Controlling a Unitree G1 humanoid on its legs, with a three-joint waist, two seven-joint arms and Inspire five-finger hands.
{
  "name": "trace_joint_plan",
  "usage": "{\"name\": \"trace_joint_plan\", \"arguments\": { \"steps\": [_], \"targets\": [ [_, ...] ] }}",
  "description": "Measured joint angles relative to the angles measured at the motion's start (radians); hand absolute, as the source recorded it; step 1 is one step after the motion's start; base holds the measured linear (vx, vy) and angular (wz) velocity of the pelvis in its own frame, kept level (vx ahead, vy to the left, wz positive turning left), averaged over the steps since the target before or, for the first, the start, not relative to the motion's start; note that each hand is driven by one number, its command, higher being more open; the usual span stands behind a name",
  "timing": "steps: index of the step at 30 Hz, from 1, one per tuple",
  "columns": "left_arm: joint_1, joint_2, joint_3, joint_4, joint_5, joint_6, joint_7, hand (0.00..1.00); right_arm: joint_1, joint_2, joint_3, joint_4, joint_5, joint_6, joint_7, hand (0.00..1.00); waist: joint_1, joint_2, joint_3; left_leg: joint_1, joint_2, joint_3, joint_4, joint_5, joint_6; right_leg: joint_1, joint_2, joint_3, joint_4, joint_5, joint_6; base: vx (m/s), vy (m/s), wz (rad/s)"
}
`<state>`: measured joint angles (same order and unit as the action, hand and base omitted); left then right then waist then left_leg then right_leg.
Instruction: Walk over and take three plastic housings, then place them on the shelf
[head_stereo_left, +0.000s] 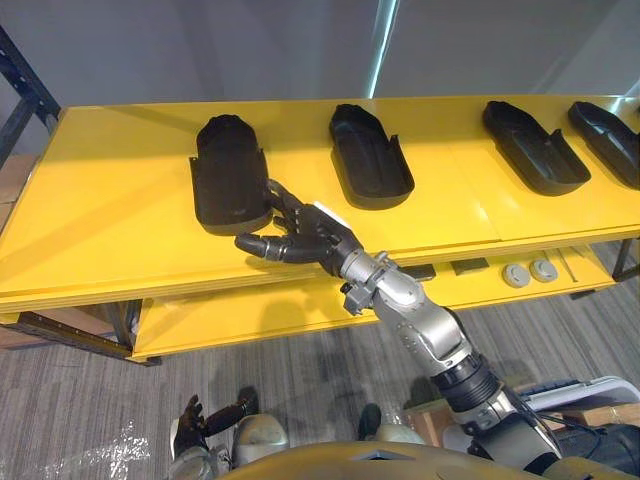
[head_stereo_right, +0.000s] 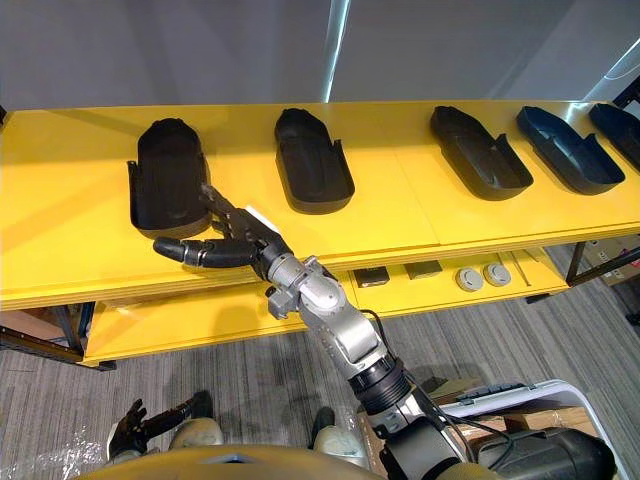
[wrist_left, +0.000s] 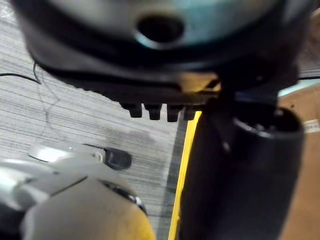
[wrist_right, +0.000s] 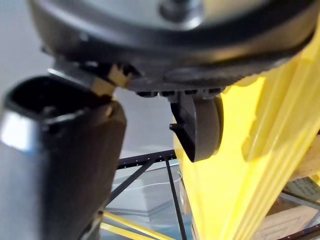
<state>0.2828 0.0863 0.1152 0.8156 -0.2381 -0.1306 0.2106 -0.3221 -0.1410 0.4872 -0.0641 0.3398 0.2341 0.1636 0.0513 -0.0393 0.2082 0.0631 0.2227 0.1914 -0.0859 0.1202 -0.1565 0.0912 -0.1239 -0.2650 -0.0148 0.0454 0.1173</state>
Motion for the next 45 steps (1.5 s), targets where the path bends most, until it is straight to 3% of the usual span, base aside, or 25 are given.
{"name": "trace_joint_plan", "arguments": {
  "steps": [7, 12, 17, 20, 27, 31, 34, 38, 41, 45],
  "targets": [
    [0.0, 0.0, 0.0, 0.003, 0.0, 0.0, 0.004, 1.0, 0.004, 0.001, -0.009, 0.0, -0.023, -0.028, -0.057, 1.0, 0.001, 0.0, 0.0, 0.0, 0.0, 0.0, -0.002, 0.0, 0.0, 0.0, 0.0, 0.0, 0.0, 0.0, 0.0, 0.0, 0.0, 0.0],
    [0.001, -0.002, 0.007, 0.016, 0.001, -0.005, 0.003, 1.0, 0.005, -0.002, -0.145, -0.106, -0.11, -0.152, -0.113, 1.0, 0.001, -0.001, -0.001, 0.003, 0.0, 0.003, -0.003, 0.001, -0.001, 0.001, 0.0, 0.001, 0.0, 0.0, 0.0, 0.0, 0.0, -0.02],
    [0.012, -0.024, 0.049, 0.018, 0.002, -0.033, 0.002, 1.0, 0.044, -0.007, -0.297, -0.318, -0.14, -0.318, -0.181, 1.0, -0.007, -0.003, -0.008, 0.022, -0.003, 0.034, -0.003, -0.003, -0.003, -0.002, -0.003, 0.028, -0.002, 0.001, 0.003, 0.01, 0.004, -0.16],
    [0.03, -0.03, 0.055, 0.018, 0.008, -0.045, 0.0, 1.0, 0.117, -0.02, -0.382, -0.347, -0.151, -0.377, -0.2, 1.0, -0.024, -0.003, -0.041, 0.028, -0.005, 0.048, -0.003, -0.008, -0.003, -0.004, -0.005, 0.039, -0.004, 0.003, 0.005, 0.01, 0.01, -0.09],
    [0.034, -0.029, 0.048, 0.033, 0.059, -0.045, -0.024, 1.0, 0.363, -0.02, -0.622, -0.341, -0.169, -0.359, -0.282, 1.0, -0.058, 0.01, -0.069, 0.053, -0.003, 0.125, -0.003, -0.023, -0.005, -0.035, -0.001, 0.119, -0.005, 0.012, 0.014, -0.01, 0.012, -0.33],
    [0.038, -0.018, 0.046, 0.059, 0.133, -0.038, -0.038, 1.0, 0.477, -0.019, -0.781, -0.33, -0.18, -0.29, -0.378, 1.0, -0.112, 0.012, -0.07, 0.109, 0.001, 0.266, -0.003, -0.044, -0.018, -0.075, 0.019, 0.251, -0.007, 0.039, 0.009, 0.01, 0.024, -0.93],
    [0.041, -0.019, 0.049, 0.061, 0.132, -0.023, -0.038, 1.0, 0.602, 0.009, -0.841, -0.319, -0.169, -0.263, -0.39, 1.0, -0.147, 0.014, -0.073, 0.153, 0.001, 0.377, -0.003, -0.064, -0.028, -0.097, 0.037, 0.342, -0.022, 0.062, 0.01, 0.02, 0.025, -1.08],
    [0.033, -0.022, 0.058, 0.069, 0.131, -0.02, -0.039, 1.0, 0.768, 0.076, -0.851, -0.307, -0.159, -0.263, -0.397, 1.0, -0.217, 0.017, -0.077, 0.213, 0.006, 0.512, -0.002, -0.086, -0.049, -0.11, 0.067, 0.434, -0.052, 0.09, 0.011, 0.0, 0.013, -0.93],
    [0.016, -0.036, 0.058, 0.056, 0.131, -0.022, -0.041, 1.0, 0.834, 0.11, -0.846, -0.291, -0.127, -0.265, -0.397, 1.0, -0.226, 0.021, -0.083, 0.244, 0.02, 0.567, -0.002, -0.102, -0.062, -0.111, 0.085, 0.434, -0.059, 0.098, 0.009, -0.04, -0.003, -0.52],
    [-0.002, -0.086, 0.037, 0.048, 0.138, -0.019, -0.042, 1.0, 0.862, 0.116, -0.793, -0.298, -0.092, -0.292, -0.353, 1.0, -0.244, 0.033, -0.106, 0.241, 0.031, 0.573, 0.0, -0.103, -0.065, -0.118, 0.096, 0.429, -0.059, 0.099, 0.011, -0.02, -0.009, -0.06]
  ]
}}
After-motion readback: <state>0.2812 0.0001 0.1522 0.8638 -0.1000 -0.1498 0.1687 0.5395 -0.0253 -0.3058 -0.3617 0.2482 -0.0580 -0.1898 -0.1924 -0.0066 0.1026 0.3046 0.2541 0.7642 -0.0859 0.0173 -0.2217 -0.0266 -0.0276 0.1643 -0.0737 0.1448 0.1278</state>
